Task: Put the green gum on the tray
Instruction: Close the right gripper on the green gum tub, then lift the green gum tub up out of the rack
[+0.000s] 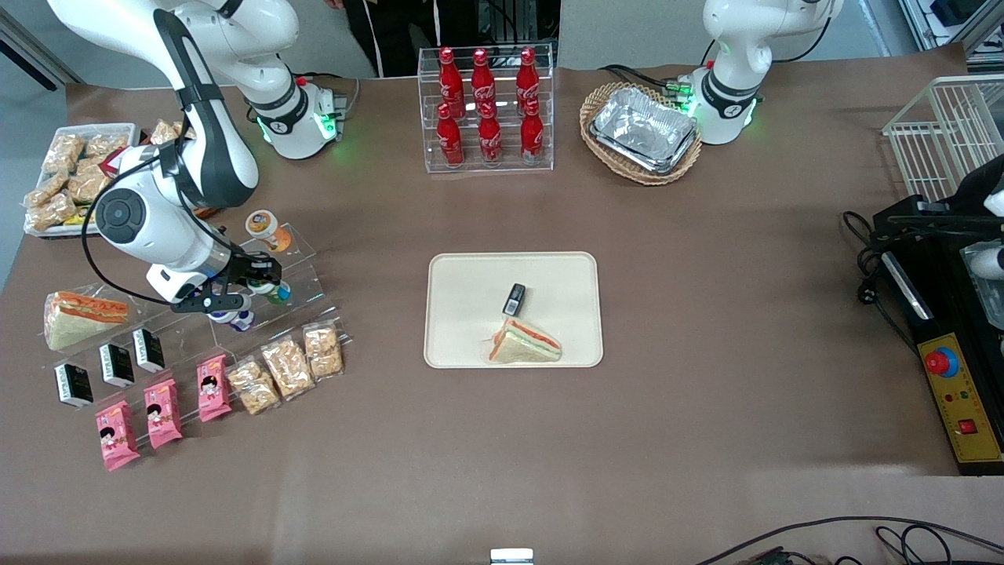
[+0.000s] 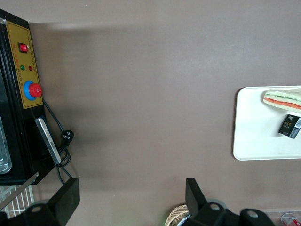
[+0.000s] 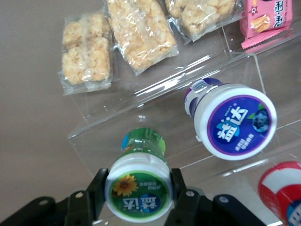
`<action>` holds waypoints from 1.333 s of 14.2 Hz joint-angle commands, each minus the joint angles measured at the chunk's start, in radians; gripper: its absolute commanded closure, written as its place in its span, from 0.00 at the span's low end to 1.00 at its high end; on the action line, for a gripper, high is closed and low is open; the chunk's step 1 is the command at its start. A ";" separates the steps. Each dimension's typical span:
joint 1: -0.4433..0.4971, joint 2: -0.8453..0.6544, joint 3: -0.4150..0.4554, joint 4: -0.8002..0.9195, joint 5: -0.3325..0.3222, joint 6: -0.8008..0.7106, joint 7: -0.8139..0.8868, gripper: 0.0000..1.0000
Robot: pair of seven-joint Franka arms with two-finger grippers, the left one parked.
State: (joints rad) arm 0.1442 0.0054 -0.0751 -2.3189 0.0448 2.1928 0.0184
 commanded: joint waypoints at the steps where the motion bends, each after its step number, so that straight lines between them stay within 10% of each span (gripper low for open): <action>1: 0.005 -0.033 -0.003 0.163 0.017 -0.247 -0.012 0.82; 12: 0.002 0.086 -0.008 0.881 0.038 -0.970 -0.009 0.81; 19: 0.197 0.103 -0.002 0.929 0.078 -0.998 0.280 0.81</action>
State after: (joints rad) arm 0.2228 0.0835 -0.0739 -1.4382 0.1075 1.2233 0.1268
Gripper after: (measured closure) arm 0.410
